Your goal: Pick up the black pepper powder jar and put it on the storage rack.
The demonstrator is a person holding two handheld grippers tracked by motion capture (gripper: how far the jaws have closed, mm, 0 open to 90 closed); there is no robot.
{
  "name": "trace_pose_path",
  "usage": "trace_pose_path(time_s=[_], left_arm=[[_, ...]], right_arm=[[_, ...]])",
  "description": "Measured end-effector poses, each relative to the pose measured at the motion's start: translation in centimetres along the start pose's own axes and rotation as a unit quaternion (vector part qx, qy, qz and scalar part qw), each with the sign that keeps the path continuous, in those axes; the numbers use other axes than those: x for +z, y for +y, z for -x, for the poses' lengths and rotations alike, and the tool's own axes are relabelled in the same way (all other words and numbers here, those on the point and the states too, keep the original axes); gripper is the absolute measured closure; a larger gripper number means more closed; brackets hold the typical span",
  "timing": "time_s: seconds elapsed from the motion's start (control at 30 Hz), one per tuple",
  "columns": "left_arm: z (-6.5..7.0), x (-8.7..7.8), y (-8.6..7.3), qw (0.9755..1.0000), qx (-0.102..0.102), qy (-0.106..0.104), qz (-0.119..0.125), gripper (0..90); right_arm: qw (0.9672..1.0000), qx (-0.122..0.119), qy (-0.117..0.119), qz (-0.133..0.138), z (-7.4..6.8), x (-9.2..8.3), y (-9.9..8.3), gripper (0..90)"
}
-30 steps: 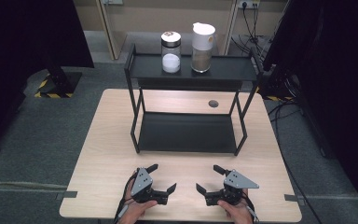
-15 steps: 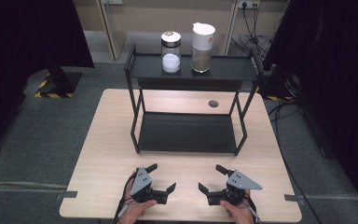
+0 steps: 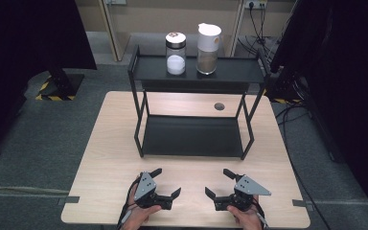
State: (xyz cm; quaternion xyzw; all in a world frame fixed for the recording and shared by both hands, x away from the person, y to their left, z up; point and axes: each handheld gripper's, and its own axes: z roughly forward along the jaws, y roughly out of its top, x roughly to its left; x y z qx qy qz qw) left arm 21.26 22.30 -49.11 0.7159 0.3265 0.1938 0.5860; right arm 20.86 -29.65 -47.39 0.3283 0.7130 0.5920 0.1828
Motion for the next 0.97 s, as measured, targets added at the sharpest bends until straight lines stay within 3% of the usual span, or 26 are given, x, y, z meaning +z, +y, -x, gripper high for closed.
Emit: trace_pose_path(time_s=[0.97], left_arm=[[-0.20, -0.01, 0.03, 1.0000, 0.000, 0.006, 0.000, 0.3]], right_arm=[[1.0000, -0.002, -0.003, 0.000, 0.38, -0.38, -0.12, 0.4]])
